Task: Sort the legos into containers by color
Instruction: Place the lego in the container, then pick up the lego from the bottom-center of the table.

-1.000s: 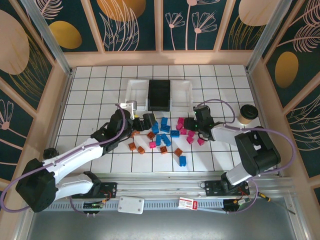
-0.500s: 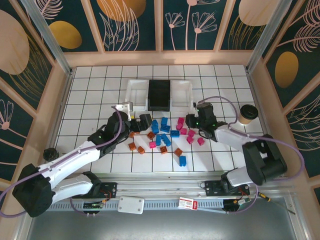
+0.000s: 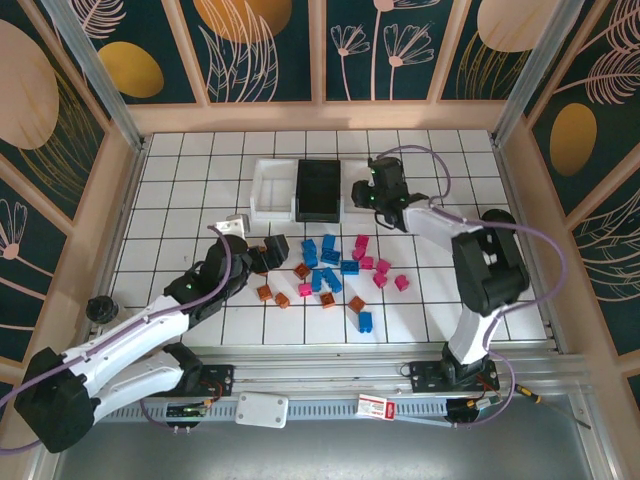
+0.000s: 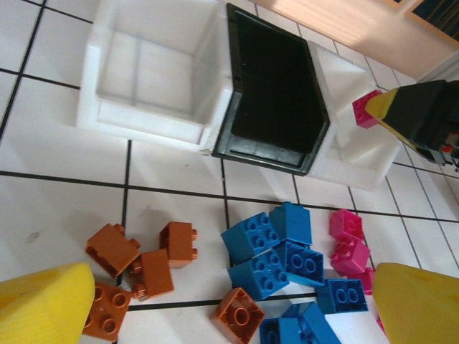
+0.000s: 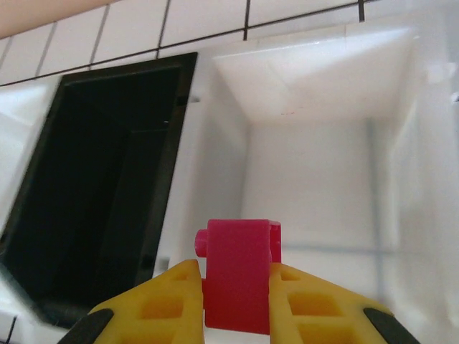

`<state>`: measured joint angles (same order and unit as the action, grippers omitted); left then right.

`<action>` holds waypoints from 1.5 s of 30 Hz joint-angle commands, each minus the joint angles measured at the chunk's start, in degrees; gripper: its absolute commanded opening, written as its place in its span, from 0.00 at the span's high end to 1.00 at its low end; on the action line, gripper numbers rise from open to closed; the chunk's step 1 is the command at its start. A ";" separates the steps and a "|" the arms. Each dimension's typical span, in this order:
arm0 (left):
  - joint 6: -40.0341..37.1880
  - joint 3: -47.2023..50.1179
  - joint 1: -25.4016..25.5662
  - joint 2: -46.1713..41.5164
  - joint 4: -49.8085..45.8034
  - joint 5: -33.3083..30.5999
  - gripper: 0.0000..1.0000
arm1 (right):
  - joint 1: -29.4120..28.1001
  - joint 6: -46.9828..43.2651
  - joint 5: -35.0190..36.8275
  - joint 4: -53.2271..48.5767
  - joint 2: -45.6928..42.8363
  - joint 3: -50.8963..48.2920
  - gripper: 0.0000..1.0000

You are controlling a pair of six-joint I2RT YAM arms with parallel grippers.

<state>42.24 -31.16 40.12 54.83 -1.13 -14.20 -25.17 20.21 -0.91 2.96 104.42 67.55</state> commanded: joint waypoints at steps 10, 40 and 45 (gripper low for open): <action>0.91 1.75 -0.16 -3.94 -4.17 -4.14 0.01 | -0.20 1.78 3.03 -4.37 -2.73 2.49 0.38; 0.67 3.47 -0.13 -2.53 -1.42 -7.33 0.01 | -38.90 27.97 9.68 -29.97 -35.39 -37.01 0.32; 0.08 2.81 -0.16 -2.15 -1.94 -7.69 0.01 | -39.04 27.22 8.67 -27.54 -34.17 -37.49 0.47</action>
<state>42.92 -28.27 40.12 52.29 -3.60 -20.49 -63.61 47.16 7.62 -26.15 70.11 30.94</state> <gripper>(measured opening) 0.988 0.536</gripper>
